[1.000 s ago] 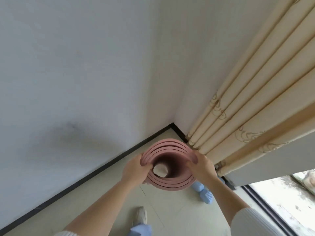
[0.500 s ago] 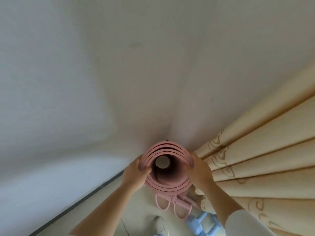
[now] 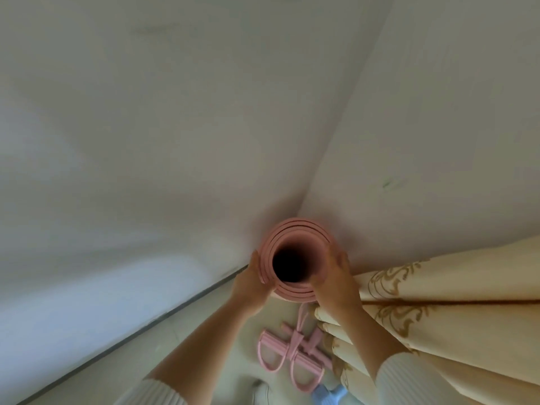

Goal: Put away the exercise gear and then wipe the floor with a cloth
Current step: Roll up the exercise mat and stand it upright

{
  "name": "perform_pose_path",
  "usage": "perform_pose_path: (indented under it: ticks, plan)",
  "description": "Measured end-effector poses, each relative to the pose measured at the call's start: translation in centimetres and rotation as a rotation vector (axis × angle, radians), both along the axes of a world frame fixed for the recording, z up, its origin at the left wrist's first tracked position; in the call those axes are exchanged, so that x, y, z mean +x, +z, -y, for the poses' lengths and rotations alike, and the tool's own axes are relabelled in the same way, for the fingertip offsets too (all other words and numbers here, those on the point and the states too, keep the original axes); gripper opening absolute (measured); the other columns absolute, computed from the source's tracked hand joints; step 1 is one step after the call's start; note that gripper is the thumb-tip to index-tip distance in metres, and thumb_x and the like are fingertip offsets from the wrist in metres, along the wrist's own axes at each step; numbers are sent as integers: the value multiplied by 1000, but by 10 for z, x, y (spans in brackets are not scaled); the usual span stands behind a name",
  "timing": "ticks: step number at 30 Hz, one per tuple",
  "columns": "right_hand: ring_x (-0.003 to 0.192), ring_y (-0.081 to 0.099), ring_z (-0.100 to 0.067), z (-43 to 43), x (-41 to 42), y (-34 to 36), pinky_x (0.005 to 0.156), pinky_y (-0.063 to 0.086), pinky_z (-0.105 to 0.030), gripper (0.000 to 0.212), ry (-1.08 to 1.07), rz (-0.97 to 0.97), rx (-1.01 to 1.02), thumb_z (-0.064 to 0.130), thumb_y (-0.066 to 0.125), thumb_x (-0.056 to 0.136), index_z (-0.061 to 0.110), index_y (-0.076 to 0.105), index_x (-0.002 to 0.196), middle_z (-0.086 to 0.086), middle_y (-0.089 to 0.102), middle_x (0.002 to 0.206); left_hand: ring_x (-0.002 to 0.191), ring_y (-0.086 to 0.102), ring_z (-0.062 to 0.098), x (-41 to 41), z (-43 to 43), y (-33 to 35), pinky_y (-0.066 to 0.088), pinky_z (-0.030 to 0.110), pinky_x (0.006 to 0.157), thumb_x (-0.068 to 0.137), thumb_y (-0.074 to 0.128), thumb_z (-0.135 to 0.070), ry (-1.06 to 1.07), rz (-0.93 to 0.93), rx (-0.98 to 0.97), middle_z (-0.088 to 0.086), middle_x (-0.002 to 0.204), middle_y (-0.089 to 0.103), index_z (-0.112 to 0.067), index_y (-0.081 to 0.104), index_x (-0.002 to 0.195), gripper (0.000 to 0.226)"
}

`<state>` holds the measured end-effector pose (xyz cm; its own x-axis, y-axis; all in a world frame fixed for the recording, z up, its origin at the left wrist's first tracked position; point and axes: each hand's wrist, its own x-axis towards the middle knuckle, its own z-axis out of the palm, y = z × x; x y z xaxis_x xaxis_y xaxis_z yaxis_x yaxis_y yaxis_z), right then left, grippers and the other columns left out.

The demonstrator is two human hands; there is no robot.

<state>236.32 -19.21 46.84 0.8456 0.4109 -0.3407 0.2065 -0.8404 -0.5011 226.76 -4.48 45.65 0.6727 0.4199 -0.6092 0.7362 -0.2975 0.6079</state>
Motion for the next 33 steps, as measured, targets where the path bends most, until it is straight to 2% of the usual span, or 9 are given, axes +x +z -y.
perform_pose_path:
  ticks: [3, 5, 7, 12, 17, 21, 24, 29, 33]
  plan:
    - [129, 42, -33, 5, -1, 1, 96, 47, -37, 70, 102, 21, -142, 27, 52, 91, 23, 16, 151, -12, 10, 156, 123, 53, 26, 0, 9, 5, 47, 34, 92, 91, 61, -30, 14, 9, -53, 3, 141, 50, -24, 13, 151, 77]
    - [141, 25, -33, 4, -8, 4, 108, 37, -37, 69, 199, -24, -217, 32, 52, 93, 21, 17, 152, -11, 2, 159, 129, 48, 25, -6, 15, 10, 42, 35, 100, 90, 62, -21, 10, -5, -73, 2, 145, 47, -27, 10, 152, 81]
    - [144, 18, -30, 2, -15, 10, 111, 31, -35, 68, 245, -56, -227, 31, 53, 93, 21, 20, 151, -9, 5, 159, 128, 48, 24, -14, 19, 16, 41, 31, 97, 89, 61, -16, -9, -18, -84, 3, 145, 47, -31, 7, 152, 85]
    - [144, 20, -25, -5, -29, 35, 111, 31, -34, 63, 285, -95, -244, 31, 49, 96, 21, 21, 151, -7, 9, 159, 118, 54, 22, -41, 22, 35, 46, 26, 90, 81, 68, -12, -29, -57, -96, 5, 145, 46, -32, 14, 152, 91]
    - [140, 29, -23, -13, -74, 65, 111, 33, -36, 61, 357, -73, -199, 32, 49, 96, 18, 24, 150, -4, 19, 157, 126, 49, 17, -103, 20, 71, 40, 22, 92, 85, 60, -14, 59, -24, -8, -2, 151, 38, -27, 23, 151, 77]
    - [126, 40, -23, -18, -147, 88, 99, 40, -33, 56, 445, -120, -204, 30, 48, 95, 15, 29, 145, -6, 31, 147, 131, 44, 19, -184, 21, 97, 37, 28, 106, 88, 57, -19, 157, -34, 93, -1, 150, 39, -23, 31, 147, 65]
    - [128, 39, -23, -25, -213, 98, 104, 37, -35, 61, 564, -136, -216, 32, 49, 94, 16, 24, 147, -6, 32, 146, 134, 40, 16, -259, 25, 112, 30, 25, 107, 90, 55, -21, 261, -35, 140, 0, 146, 43, -21, 35, 144, 58]
    - [138, 29, -22, -49, -338, 121, 112, 27, -34, 64, 800, -50, -235, 37, 45, 96, 17, 19, 150, -6, 26, 153, 128, 44, 17, -409, 30, 138, 34, 27, 104, 91, 52, -24, 433, -47, 180, 1, 143, 43, -22, 35, 144, 55]
    - [137, 33, -22, -69, -474, 147, 110, 33, -35, 66, 942, -23, -175, 38, 46, 95, 17, 19, 151, -5, 27, 153, 130, 42, 20, -560, 43, 163, 35, 30, 105, 93, 51, -26, 589, -58, 248, 3, 143, 41, -22, 33, 144, 55]
